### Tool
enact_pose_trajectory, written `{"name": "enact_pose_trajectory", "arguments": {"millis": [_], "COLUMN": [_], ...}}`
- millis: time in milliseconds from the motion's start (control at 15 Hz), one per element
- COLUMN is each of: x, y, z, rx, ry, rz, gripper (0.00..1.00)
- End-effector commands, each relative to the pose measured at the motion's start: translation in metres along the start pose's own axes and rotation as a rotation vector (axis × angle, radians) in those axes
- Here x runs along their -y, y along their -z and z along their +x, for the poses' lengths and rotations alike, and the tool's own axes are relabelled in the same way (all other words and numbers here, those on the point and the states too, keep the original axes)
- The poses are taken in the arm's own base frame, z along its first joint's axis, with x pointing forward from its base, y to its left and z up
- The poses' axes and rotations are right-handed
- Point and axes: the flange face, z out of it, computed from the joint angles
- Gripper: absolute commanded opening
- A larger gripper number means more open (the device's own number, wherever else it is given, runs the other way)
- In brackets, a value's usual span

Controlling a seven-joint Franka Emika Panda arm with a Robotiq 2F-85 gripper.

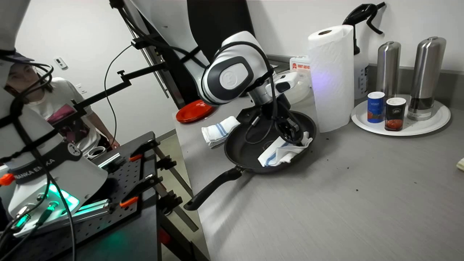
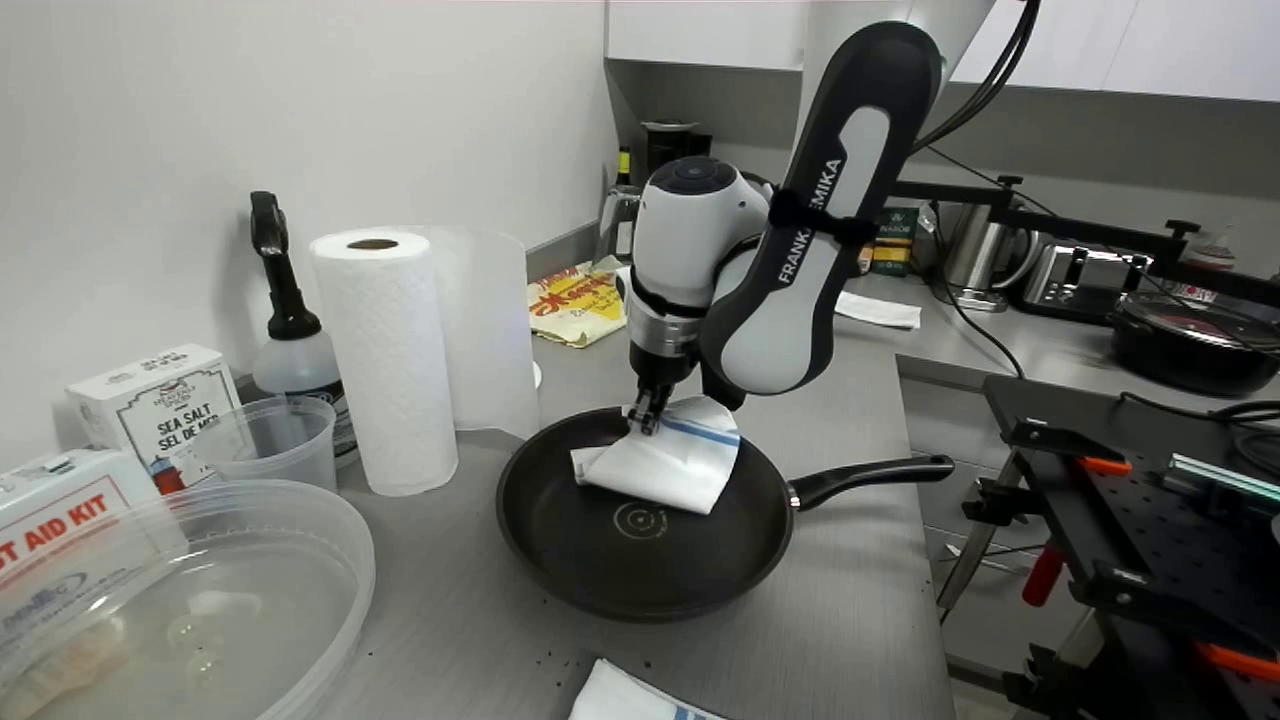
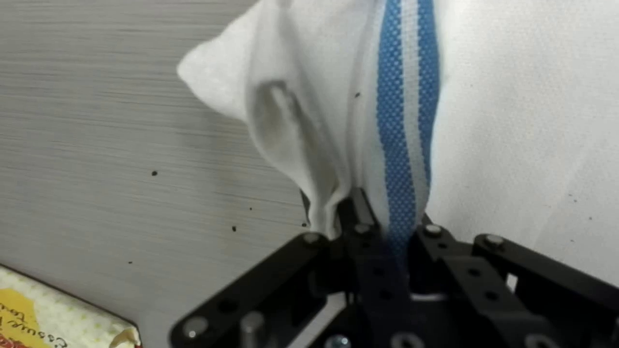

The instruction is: Wipe the pan with a towel

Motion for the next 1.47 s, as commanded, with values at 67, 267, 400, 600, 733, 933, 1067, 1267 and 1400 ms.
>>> {"name": "enact_pose_trajectory", "arguments": {"millis": [67,267,400,600,733,933,1067,1267,1400], "x": [0.008,0.02,0.03,0.047,0.06,0.078,0.088,0.097,0.099], "y": [-0.006,-0.006,-0.006,-0.001,0.005,0.015,0.019,0.023,0.025], "z": [-0.001,-0.006,-0.008,-0.009,-0.008,-0.003,-0.001,-0.001,0.001], "rx": [0.039,0.072,0.097,0.133,0.147,0.16,0.172,0.189,0.202], "ry": [-0.07,-0.101,-0.119,-0.139,-0.148,-0.158,-0.169,-0.188,-0.206], "rz": [0.033,0.07,0.102,0.154,0.19,0.245,0.275,0.31,0.33], "gripper": [0.03,0.03,0.03,0.03,0.03,0.03,0.03,0.03,0.03]}}
